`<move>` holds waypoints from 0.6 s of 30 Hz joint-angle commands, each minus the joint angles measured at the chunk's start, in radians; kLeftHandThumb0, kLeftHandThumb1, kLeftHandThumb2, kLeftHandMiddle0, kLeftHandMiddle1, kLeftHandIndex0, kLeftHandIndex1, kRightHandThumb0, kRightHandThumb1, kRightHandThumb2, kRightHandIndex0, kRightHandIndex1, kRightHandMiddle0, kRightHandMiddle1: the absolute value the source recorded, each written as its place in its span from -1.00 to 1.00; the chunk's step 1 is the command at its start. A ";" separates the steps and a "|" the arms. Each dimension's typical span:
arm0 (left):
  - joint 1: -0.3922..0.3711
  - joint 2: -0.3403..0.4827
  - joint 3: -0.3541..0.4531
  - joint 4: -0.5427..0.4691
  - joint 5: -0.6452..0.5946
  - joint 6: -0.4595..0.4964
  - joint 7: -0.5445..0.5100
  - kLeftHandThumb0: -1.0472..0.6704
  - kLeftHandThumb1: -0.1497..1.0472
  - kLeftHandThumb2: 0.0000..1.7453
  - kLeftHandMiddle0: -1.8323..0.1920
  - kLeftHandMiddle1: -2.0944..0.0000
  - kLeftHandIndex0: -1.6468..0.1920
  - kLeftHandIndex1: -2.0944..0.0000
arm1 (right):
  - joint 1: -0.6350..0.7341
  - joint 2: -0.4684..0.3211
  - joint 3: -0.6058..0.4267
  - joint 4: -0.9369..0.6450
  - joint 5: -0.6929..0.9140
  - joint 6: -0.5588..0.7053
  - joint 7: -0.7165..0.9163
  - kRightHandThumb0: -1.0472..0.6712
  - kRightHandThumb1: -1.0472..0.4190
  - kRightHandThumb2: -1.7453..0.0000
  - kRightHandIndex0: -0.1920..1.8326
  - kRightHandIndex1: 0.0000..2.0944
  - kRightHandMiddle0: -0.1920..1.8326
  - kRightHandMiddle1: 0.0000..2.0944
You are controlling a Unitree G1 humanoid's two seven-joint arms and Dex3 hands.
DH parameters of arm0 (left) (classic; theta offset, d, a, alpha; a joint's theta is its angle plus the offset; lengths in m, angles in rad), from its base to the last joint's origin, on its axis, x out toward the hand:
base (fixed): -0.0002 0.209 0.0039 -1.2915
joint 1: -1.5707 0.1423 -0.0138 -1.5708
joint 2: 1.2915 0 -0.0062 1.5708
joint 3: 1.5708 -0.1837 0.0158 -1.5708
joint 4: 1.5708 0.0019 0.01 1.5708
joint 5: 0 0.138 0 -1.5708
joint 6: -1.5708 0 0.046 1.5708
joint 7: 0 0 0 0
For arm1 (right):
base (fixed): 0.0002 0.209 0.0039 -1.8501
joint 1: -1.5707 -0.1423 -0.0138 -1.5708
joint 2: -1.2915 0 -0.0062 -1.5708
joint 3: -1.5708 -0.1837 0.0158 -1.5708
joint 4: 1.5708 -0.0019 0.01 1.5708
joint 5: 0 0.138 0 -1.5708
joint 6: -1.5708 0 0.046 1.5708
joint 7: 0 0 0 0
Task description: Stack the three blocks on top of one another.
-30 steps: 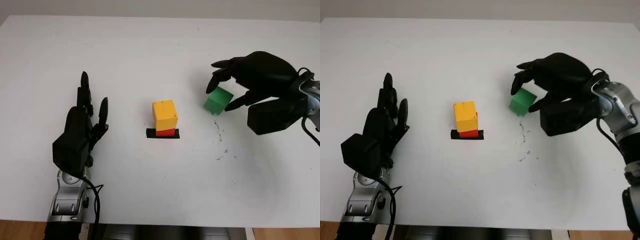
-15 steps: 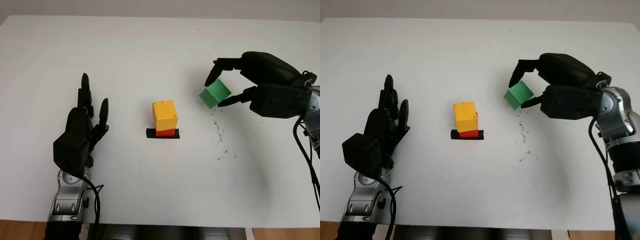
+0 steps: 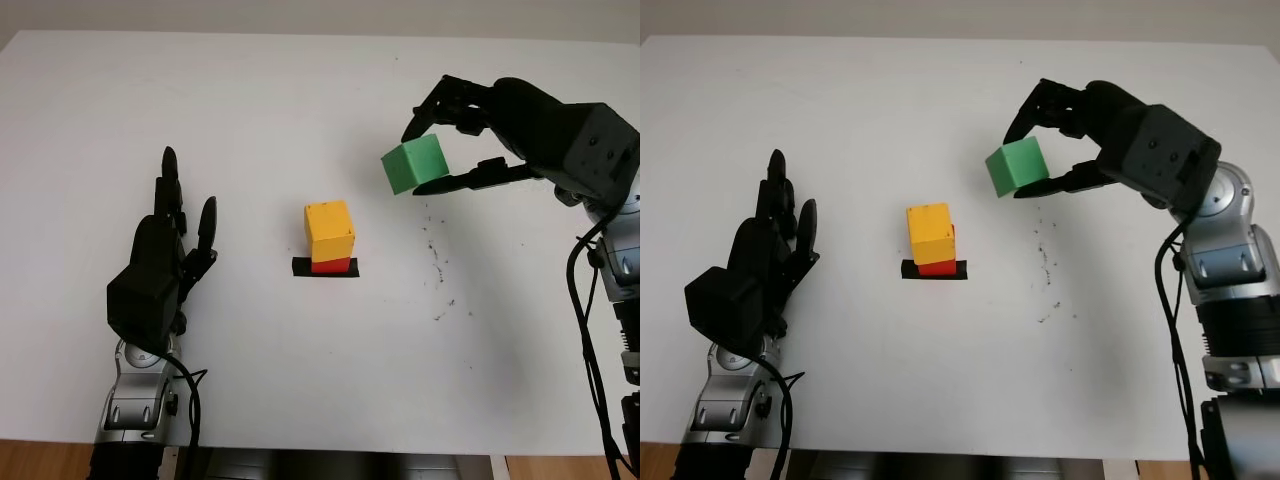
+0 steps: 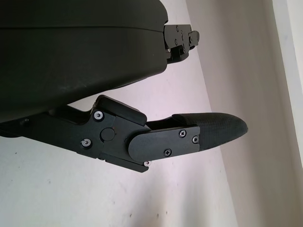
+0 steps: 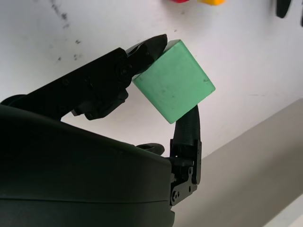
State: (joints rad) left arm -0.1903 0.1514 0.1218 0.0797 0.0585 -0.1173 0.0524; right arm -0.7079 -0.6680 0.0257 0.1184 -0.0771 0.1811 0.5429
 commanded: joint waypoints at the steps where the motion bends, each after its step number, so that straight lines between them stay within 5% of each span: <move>1: 0.015 0.006 0.005 -0.019 0.006 -0.003 0.004 -0.71 1.00 -0.34 0.94 0.94 0.91 0.94 | -0.026 0.002 -0.013 -0.099 0.019 0.107 0.018 -0.06 -0.90 0.93 -0.51 -0.98 -0.68 0.65; 13: 0.012 0.000 -0.001 -0.018 0.003 0.001 -0.007 -0.73 1.00 -0.34 0.96 0.95 0.93 0.95 | -0.309 -0.045 0.145 -0.343 0.010 0.773 0.199 -0.04 -0.99 0.91 -0.53 -0.99 -0.74 0.79; 18: 0.003 -0.007 -0.008 -0.016 -0.001 0.011 -0.007 -0.74 1.00 -0.35 0.96 0.95 0.94 0.95 | -0.348 -0.025 0.165 -0.394 0.049 0.919 0.195 -0.09 -1.00 0.87 -0.52 -0.98 -0.78 0.84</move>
State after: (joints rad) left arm -0.1880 0.1510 0.1178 0.0664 0.0584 -0.1081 0.0449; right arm -1.0309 -0.6970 0.1908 -0.2461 -0.0382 1.0830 0.7404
